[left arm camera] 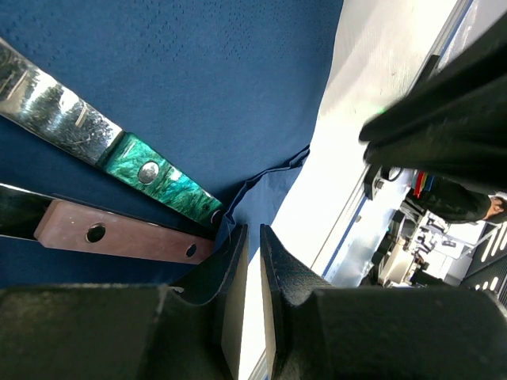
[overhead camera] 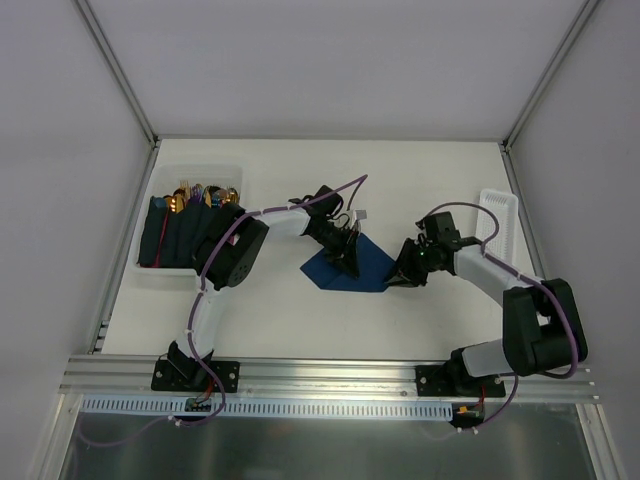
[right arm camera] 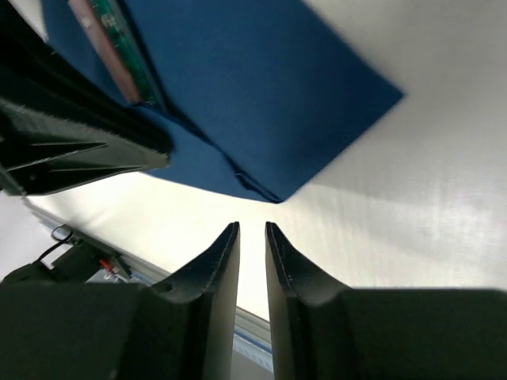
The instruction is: Place the utensils on the paper napkin and roll it up
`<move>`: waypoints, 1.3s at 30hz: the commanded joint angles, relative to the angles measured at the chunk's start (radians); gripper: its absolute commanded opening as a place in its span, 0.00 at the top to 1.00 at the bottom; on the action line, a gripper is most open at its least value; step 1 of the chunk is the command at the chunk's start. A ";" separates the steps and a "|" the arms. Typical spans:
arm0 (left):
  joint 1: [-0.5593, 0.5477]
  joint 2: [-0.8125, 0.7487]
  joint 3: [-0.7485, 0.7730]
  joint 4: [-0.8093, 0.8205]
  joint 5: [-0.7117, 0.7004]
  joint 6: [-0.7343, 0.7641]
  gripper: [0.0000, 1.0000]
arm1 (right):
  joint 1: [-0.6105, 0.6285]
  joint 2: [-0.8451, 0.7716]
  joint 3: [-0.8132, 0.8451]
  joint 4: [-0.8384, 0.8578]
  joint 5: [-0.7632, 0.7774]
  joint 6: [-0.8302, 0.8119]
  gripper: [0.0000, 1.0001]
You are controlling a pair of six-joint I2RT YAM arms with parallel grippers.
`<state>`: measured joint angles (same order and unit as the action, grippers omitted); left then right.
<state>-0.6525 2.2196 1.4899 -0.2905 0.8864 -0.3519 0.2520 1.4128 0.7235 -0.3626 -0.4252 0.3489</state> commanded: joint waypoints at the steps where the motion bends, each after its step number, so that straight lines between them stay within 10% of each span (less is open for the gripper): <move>1: 0.011 0.014 0.015 0.004 -0.046 0.013 0.87 | 0.053 -0.048 -0.036 0.123 -0.070 0.103 0.79; 21: 0.011 0.014 0.013 0.005 -0.047 0.016 0.87 | 0.148 0.144 -0.104 0.482 -0.084 0.335 0.88; 39: 0.019 0.018 0.007 0.005 -0.049 0.013 0.88 | 0.167 0.215 -0.084 0.337 -0.006 0.246 0.91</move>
<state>-0.6468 2.2196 1.4899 -0.2913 0.8864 -0.3519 0.4049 1.6112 0.6273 0.0811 -0.4984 0.6575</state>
